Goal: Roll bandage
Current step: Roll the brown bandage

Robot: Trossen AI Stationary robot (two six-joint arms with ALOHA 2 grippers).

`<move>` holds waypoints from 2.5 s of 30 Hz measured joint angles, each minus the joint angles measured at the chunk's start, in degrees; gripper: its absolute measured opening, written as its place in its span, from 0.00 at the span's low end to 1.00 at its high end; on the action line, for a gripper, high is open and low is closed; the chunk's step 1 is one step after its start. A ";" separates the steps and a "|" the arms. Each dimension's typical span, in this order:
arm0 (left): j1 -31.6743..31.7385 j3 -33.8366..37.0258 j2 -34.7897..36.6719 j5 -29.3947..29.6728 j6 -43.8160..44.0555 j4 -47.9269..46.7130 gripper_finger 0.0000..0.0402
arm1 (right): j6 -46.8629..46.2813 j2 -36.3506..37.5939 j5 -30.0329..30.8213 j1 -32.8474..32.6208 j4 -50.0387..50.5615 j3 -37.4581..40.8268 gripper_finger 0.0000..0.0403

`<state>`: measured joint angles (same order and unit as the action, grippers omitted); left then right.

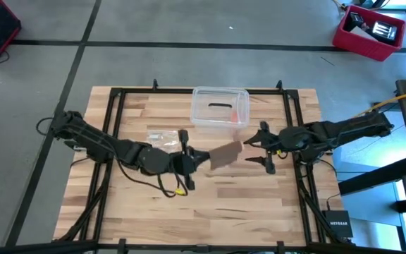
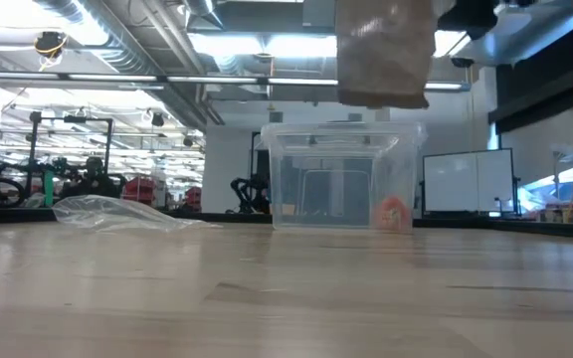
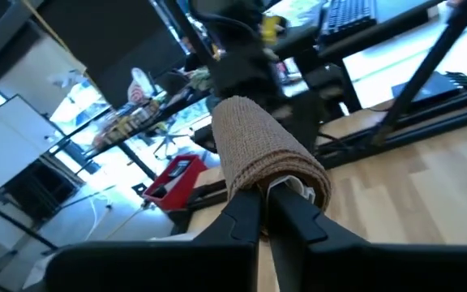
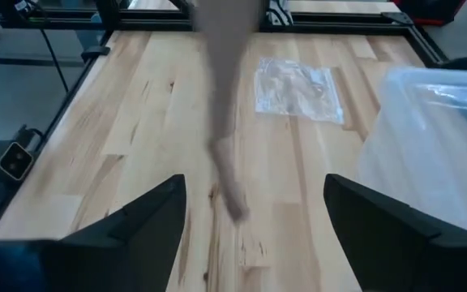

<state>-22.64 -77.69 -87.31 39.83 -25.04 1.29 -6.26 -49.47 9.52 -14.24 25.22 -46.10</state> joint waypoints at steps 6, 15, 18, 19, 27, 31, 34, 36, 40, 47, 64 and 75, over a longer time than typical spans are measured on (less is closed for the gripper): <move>1.08 0.00 0.22 -0.02 -1.69 2.91 0.03 | 1.19 -1.03 -0.03 0.00 -12.85 8.66 0.73; 1.06 0.00 0.31 -0.46 -2.44 4.89 0.03 | 6.39 -1.17 5.02 0.11 -38.28 22.13 0.73; 1.06 0.00 0.31 -0.51 -2.44 5.43 0.03 | 7.90 -1.47 5.68 0.11 -43.20 23.56 0.73; 1.06 0.00 0.31 -0.72 -2.45 5.63 0.03 | 8.07 -1.47 5.86 0.11 -43.34 23.73 0.73; 1.05 0.02 0.31 -2.73 -5.45 9.58 0.03 | 9.55 -5.91 -0.62 0.03 -50.96 23.71 0.72; 1.03 0.02 0.27 -2.84 -7.70 12.23 0.03 | 9.67 -10.25 -2.23 -0.02 -55.79 23.71 0.66; 1.03 0.02 0.28 -2.81 -8.15 12.11 0.03 | 10.96 -11.80 -3.56 0.00 -59.03 23.71 0.56; 1.03 0.02 0.22 -2.82 -8.27 11.97 0.03 | 11.10 -12.16 -4.88 0.00 -60.29 23.71 0.48; 1.03 0.02 0.22 -2.80 -8.44 11.92 0.03 | 11.13 -12.18 -5.76 0.00 -59.70 23.71 0.27; 1.03 0.02 0.22 -1.27 -13.04 15.30 0.03 | 10.38 -12.18 -8.44 -0.83 -57.94 23.71 0.04; 6.75 1.53 0.22 2.95 -20.41 17.23 0.01 | 14.44 -12.18 9.03 -19.89 -53.36 16.82 0.01; 8.85 7.87 0.22 1.64 -15.97 21.48 0.01 | 21.47 -12.31 19.61 -28.55 -27.05 -4.03 0.01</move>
<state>-13.79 -69.82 -87.10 41.47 -41.00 22.77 15.21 -61.78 29.12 -42.79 -1.83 -50.13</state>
